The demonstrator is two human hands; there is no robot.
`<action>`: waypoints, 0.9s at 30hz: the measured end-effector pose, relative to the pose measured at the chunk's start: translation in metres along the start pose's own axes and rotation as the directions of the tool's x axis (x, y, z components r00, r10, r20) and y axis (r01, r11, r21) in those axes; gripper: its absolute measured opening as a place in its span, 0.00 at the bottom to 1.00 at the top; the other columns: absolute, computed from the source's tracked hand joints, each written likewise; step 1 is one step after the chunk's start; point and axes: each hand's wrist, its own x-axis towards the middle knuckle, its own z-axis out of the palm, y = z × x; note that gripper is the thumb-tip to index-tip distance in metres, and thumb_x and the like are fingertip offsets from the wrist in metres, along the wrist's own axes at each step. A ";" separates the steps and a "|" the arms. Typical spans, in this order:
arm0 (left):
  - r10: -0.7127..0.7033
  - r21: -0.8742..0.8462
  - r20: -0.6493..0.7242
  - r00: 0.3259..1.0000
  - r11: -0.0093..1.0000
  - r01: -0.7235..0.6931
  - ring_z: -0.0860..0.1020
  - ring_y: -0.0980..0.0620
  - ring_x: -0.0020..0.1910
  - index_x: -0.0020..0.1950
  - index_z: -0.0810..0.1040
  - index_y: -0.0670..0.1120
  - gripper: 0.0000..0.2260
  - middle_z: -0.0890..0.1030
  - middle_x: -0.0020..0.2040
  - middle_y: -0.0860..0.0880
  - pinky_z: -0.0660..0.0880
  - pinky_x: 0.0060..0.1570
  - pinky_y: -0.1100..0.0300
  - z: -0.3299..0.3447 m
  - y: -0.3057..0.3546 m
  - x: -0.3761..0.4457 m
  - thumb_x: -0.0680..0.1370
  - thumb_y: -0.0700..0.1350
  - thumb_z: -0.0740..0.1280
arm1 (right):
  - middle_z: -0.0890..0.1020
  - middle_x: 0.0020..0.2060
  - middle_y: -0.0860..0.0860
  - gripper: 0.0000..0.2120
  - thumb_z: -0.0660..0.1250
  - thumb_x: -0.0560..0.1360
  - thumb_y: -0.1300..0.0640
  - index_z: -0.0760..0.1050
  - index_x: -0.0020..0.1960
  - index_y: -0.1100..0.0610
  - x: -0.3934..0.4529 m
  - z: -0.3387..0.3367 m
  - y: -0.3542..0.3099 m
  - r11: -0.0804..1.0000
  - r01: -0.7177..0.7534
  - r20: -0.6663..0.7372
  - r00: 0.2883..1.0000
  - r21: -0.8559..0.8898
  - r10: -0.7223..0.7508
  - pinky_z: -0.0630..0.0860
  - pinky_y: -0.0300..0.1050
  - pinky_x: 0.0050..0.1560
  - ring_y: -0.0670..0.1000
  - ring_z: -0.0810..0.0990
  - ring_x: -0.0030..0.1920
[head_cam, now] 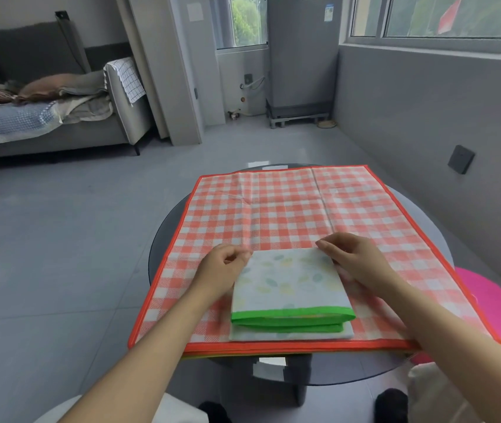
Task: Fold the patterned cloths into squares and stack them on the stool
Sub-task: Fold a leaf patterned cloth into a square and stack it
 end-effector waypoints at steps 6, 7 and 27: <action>0.075 0.228 0.072 0.995 0.970 -0.090 0.66 0.57 0.63 0.61 0.77 0.54 0.12 0.68 0.59 0.56 0.65 0.66 0.59 0.006 -0.002 -0.004 0.77 0.50 0.67 | 0.80 0.50 0.43 0.12 0.72 0.71 0.50 0.79 0.53 0.51 -0.003 0.007 0.003 0.992 0.070 0.007 0.998 -0.106 -0.070 0.74 0.32 0.43 0.41 0.79 0.47; 0.088 0.270 0.083 0.993 0.957 -0.107 0.64 0.57 0.63 0.63 0.76 0.54 0.14 0.67 0.58 0.56 0.63 0.67 0.59 0.006 0.000 -0.006 0.78 0.50 0.66 | 0.79 0.51 0.44 0.13 0.72 0.71 0.50 0.79 0.54 0.52 -0.002 0.007 0.004 0.986 0.086 0.018 0.996 -0.141 -0.084 0.74 0.33 0.45 0.42 0.79 0.48; 0.086 0.788 0.308 0.948 0.534 -0.305 0.31 0.53 0.74 0.76 0.37 0.58 0.26 0.34 0.77 0.52 0.33 0.74 0.50 0.042 -0.004 -0.024 0.81 0.61 0.42 | 0.34 0.74 0.52 0.41 0.21 0.65 0.35 0.32 0.75 0.50 -0.037 0.063 0.003 0.568 0.220 0.227 0.972 -0.793 -0.061 0.30 0.49 0.71 0.51 0.29 0.72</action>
